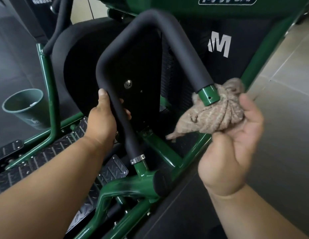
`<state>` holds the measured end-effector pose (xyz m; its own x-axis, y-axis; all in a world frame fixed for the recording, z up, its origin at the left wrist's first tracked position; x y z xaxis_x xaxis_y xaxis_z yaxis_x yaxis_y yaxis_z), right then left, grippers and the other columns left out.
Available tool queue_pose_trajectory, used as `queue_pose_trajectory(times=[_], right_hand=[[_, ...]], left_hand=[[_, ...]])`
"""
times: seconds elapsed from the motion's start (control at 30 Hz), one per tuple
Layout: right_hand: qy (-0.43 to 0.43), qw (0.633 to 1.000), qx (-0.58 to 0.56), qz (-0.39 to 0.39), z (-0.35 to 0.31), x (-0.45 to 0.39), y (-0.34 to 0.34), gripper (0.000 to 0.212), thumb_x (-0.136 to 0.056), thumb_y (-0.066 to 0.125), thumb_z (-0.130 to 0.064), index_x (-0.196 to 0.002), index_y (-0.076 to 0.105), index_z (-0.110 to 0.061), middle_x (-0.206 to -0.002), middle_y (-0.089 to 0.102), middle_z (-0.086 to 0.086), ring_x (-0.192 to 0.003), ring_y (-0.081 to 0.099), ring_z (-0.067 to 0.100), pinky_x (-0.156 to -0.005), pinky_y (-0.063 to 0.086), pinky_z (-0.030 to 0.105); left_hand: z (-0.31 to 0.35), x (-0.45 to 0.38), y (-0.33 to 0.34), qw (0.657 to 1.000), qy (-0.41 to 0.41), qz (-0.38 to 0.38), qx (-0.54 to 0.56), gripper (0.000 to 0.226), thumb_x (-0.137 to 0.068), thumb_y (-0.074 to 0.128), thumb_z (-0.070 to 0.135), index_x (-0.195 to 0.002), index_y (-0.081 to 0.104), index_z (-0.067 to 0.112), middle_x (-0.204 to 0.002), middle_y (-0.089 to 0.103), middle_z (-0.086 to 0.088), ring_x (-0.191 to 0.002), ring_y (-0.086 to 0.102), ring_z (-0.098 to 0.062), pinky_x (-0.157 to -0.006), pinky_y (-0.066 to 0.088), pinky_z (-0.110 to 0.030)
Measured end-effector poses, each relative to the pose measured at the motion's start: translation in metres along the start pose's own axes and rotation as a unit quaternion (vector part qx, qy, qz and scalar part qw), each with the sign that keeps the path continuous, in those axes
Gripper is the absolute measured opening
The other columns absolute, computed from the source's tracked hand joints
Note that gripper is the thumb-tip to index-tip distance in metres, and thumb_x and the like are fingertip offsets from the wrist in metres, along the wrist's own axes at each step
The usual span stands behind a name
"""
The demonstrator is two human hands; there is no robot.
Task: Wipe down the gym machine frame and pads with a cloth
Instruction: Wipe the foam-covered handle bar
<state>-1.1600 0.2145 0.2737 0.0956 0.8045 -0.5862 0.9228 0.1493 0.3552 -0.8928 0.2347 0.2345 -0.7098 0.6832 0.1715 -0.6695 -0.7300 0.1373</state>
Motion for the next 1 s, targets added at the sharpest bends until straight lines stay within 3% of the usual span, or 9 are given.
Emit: queue_pose_trajectory(times=[0.07, 0.17, 0.4, 0.5, 0.63, 0.77, 0.83, 0.9, 1.0], right_hand=[[0.033, 0.999, 0.003, 0.010, 0.005, -0.001, -0.006, 0.078, -0.078, 0.028, 0.041, -0.142, 0.038, -0.004, -0.154, 0.039, 0.034, -0.149, 0.037, 0.043, -0.120, 0.033, 0.065], [0.030, 0.999, 0.025, 0.011, 0.006, -0.003, -0.006, 0.073, -0.082, 0.043, 0.041, -0.141, 0.035, -0.001, -0.146, 0.049, 0.023, -0.141, 0.051, 0.023, -0.116, 0.043, 0.034], [-0.056, 0.987, 0.148, -0.039, 0.009, -0.011, -0.005, 0.063, -0.092, 0.078, -0.002, -0.147, 0.046, -0.006, -0.149, 0.049, 0.020, -0.144, 0.046, 0.039, -0.118, 0.039, 0.061], [-0.094, 0.973, 0.210, -0.011, 0.006, -0.021, 0.007, 0.048, -0.095, 0.074, -0.005, -0.137, 0.052, 0.001, -0.136, 0.055, 0.011, -0.130, 0.057, 0.031, -0.111, 0.048, 0.051], [0.061, 0.988, 0.110, 0.089, -0.006, -0.029, 0.016, 0.017, -0.101, 0.065, -0.013, -0.117, 0.063, -0.009, -0.107, 0.072, 0.000, -0.101, 0.070, 0.012, -0.091, 0.058, 0.033], [0.301, 0.925, -0.188, 0.134, 0.004, -0.026, 0.022, 0.016, -0.103, 0.062, -0.015, -0.118, 0.069, -0.012, -0.106, 0.079, 0.002, -0.098, 0.077, 0.018, -0.089, 0.062, 0.044], [0.236, 0.961, -0.112, 0.094, -0.001, -0.024, 0.021, 0.020, -0.100, 0.067, -0.013, -0.120, 0.067, -0.010, -0.112, 0.077, 0.006, -0.106, 0.075, 0.021, -0.096, 0.060, 0.047], [0.055, 0.994, 0.090, 0.030, -0.009, -0.027, 0.018, 0.029, -0.092, 0.072, -0.002, -0.120, 0.065, -0.006, -0.120, 0.071, 0.011, -0.114, 0.069, 0.019, -0.105, 0.054, 0.038], [-0.128, 0.966, 0.221, -0.049, 0.000, -0.032, 0.010, 0.032, -0.084, 0.073, 0.015, -0.114, 0.065, 0.012, -0.124, 0.062, 0.030, -0.121, 0.062, 0.030, -0.117, 0.037, 0.025]], left_hand=[[0.000, 0.003, 0.004, 1.000, -0.001, 0.005, -0.008, 0.061, -0.110, 0.033, 0.060, -0.092, 0.068, 0.013, -0.062, 0.069, -0.005, -0.060, 0.066, -0.021, -0.073, 0.056, -0.037], [0.003, 0.002, 0.001, 1.000, 0.002, 0.009, 0.009, 0.059, -0.111, 0.034, 0.058, -0.089, 0.067, 0.013, -0.059, 0.067, -0.003, -0.057, 0.064, -0.019, -0.078, 0.055, -0.040], [0.001, 0.003, 0.004, 0.999, -0.014, 0.031, -0.016, 0.064, -0.108, 0.032, 0.064, -0.090, 0.069, 0.015, -0.062, 0.067, -0.005, -0.058, 0.062, -0.021, -0.075, 0.052, -0.038], [0.000, 0.004, 0.005, 0.998, -0.020, 0.041, -0.031, 0.065, -0.108, 0.030, 0.065, -0.090, 0.068, 0.016, -0.062, 0.067, -0.004, -0.058, 0.061, -0.021, -0.076, 0.052, -0.037], [0.001, 0.005, 0.005, 0.997, -0.024, 0.060, -0.046, 0.065, -0.107, 0.030, 0.066, -0.090, 0.068, 0.016, -0.061, 0.067, -0.002, -0.063, 0.062, -0.022, -0.077, 0.052, -0.039], [-0.001, 0.005, 0.005, 0.996, -0.033, 0.062, -0.047, 0.068, -0.106, 0.028, 0.069, -0.092, 0.068, 0.016, -0.063, 0.067, -0.002, -0.063, 0.061, -0.022, -0.076, 0.052, -0.040], [-0.001, 0.006, 0.006, 0.996, -0.038, 0.060, -0.046, 0.068, -0.106, 0.027, 0.069, -0.091, 0.067, 0.016, -0.062, 0.066, -0.002, -0.060, 0.059, -0.021, -0.073, 0.051, -0.037], [0.000, 0.007, 0.006, 0.996, -0.043, 0.059, -0.043, 0.067, -0.106, 0.028, 0.069, -0.091, 0.067, 0.017, -0.062, 0.066, -0.002, -0.060, 0.060, -0.021, -0.073, 0.051, -0.036], [-0.002, 0.007, 0.006, 0.996, -0.049, 0.059, -0.049, 0.068, -0.105, 0.028, 0.071, -0.091, 0.068, 0.017, -0.065, 0.066, -0.002, -0.064, 0.060, -0.022, -0.078, 0.053, -0.039]])
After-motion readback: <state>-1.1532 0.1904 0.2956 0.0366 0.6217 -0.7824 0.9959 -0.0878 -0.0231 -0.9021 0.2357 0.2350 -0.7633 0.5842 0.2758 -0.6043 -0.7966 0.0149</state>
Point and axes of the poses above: each hand's wrist, its own x-axis away from the middle knuckle, its own y-axis out of the palm, z = x × y, the point moved 5 cm from there along -x, towards the middle knuckle
